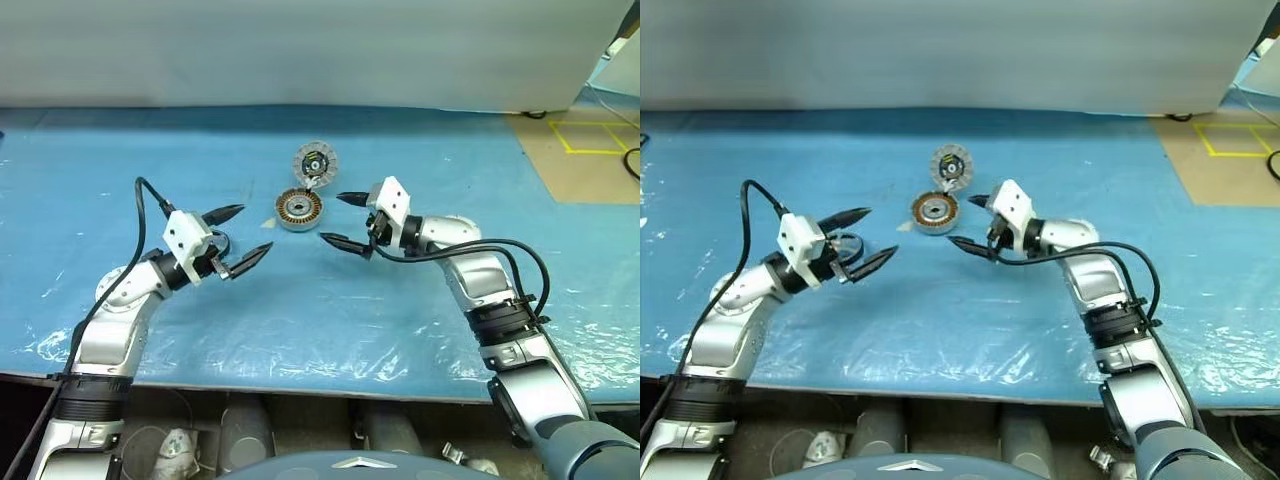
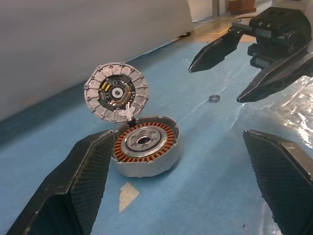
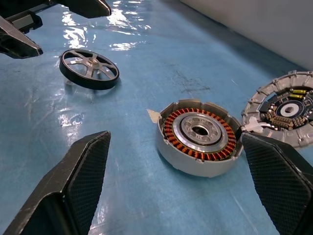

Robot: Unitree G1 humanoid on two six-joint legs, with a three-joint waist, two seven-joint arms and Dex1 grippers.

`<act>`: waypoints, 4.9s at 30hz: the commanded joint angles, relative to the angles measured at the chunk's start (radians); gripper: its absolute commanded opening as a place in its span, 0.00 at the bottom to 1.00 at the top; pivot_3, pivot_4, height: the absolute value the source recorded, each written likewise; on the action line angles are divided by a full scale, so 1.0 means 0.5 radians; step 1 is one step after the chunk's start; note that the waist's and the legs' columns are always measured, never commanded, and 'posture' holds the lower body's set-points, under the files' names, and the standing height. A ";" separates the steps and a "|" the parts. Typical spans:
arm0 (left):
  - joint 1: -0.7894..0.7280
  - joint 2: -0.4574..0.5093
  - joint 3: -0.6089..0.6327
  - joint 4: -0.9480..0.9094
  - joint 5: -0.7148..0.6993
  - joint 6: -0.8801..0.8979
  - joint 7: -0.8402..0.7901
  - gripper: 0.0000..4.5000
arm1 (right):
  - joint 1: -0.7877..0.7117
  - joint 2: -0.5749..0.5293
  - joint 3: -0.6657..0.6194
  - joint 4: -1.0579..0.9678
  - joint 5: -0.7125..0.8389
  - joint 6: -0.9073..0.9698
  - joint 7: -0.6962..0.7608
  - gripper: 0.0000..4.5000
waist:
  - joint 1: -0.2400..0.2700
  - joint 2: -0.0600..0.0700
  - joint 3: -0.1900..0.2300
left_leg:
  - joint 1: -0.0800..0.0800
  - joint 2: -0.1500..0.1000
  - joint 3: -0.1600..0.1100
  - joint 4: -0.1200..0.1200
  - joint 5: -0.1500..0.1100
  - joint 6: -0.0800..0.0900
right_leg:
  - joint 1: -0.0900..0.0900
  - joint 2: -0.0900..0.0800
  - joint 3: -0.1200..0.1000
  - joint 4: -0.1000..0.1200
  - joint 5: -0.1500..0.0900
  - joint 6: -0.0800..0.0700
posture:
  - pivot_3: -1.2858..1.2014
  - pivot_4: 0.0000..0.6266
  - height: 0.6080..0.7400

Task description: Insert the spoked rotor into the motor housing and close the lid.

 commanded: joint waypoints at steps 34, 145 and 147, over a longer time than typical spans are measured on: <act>0.249 0.014 0.074 -0.345 -0.027 0.116 0.137 0.99 | -1.373 0.393 0.627 1.834 -0.964 -1.057 0.318 1.00 | -0.043 0.000 0.000 | -0.008 0.005 0.001 0.002 -0.001 0.003 | -0.008 0.000 -0.005 0.007 -0.003 -0.008 | 0.52 0.24 1.00; 0.270 -0.248 -0.240 -0.030 0.104 0.024 0.086 1.00 | -0.153 -0.059 -0.267 0.806 -0.304 0.061 -0.436 0.37 | -0.033 -0.001 0.000 | -0.001 0.003 0.001 0.005 0.000 0.002 | -0.003 0.000 -0.002 0.008 -0.004 -0.010 | 0.52 0.24 1.00; 0.273 -0.243 -0.239 -0.031 0.103 0.027 0.084 1.00 | -0.158 -0.045 -0.270 0.817 -0.299 0.058 -0.468 0.37 | -0.032 -0.001 0.000 | -0.001 0.003 0.001 0.005 0.000 0.002 | -0.003 0.000 -0.002 0.008 -0.004 -0.010 | 0.52 0.24 1.00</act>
